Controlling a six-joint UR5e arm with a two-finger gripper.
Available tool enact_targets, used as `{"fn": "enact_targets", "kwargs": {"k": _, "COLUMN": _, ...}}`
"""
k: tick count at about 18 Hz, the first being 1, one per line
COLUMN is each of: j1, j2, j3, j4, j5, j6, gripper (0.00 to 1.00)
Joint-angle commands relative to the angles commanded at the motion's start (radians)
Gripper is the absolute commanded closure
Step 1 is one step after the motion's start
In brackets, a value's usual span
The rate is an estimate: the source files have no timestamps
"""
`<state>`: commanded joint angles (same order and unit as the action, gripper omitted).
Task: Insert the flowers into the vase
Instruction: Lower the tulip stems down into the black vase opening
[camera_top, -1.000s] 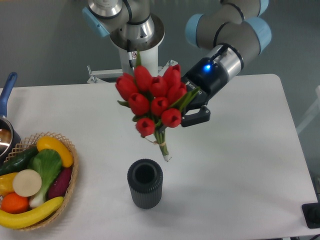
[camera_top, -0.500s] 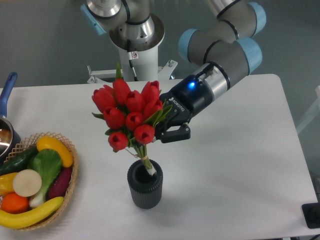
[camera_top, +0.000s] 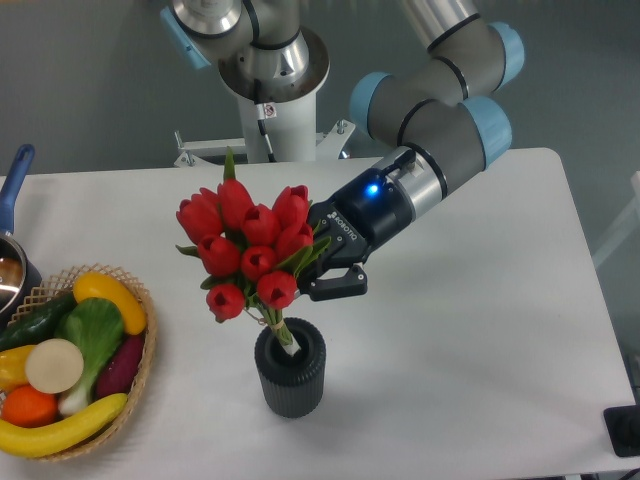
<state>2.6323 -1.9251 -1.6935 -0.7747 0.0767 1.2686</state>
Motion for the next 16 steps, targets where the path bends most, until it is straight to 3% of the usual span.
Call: {"fn": "enact_targets", "kwargs": {"k": 16, "j1": 0.017, "j2": -0.109, "j3": -0.031, "j4": 0.0, "j5": 0.008, "j6": 0.015, "gripper": 0.71}}
